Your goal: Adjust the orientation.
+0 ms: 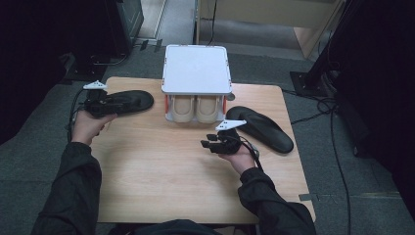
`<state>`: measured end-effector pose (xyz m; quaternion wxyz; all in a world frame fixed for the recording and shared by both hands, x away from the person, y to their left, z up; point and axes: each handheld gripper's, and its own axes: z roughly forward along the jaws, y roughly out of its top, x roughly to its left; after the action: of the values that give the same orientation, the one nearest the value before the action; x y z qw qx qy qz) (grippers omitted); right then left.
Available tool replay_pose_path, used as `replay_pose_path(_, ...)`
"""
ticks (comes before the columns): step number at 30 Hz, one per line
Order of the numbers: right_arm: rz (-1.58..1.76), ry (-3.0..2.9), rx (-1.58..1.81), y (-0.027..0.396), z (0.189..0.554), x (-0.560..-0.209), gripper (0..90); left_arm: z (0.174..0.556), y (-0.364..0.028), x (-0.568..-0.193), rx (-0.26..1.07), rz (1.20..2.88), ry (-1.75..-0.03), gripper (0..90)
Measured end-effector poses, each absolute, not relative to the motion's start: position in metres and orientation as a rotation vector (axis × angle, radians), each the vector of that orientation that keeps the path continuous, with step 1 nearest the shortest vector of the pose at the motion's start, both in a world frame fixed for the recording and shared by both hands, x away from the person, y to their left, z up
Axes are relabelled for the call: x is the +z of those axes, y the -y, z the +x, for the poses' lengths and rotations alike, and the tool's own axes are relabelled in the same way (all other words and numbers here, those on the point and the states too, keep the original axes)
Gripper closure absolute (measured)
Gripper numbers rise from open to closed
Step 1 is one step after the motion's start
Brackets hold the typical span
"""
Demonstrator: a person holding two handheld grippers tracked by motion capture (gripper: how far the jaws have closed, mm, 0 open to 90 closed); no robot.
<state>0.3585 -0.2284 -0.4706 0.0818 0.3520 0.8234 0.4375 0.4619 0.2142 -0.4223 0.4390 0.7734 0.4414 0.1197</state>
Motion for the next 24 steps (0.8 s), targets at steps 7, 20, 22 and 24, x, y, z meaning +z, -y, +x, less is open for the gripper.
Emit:
replay_pose_path(7,1.046,-2.482,1.292,0.226,0.358,-0.473,59.4,0.471,-0.233,-0.432,0.33,1.9,-1.137,54.3)
replay_pose_path(20,1.045,-2.51,1.27,0.221,0.358,-0.477,59.4,0.494,-0.251,-0.461,0.331,1.939,-1.197,51.0)
replay_pose_path(22,1.05,-2.511,1.261,0.222,0.357,-0.476,59.4,0.497,-0.25,-0.467,0.31,1.945,-1.189,50.5)
replay_pose_path(24,1.058,-2.511,1.262,0.222,0.356,-0.476,59.4,0.499,-0.247,-0.472,0.313,1.952,-1.181,49.7)
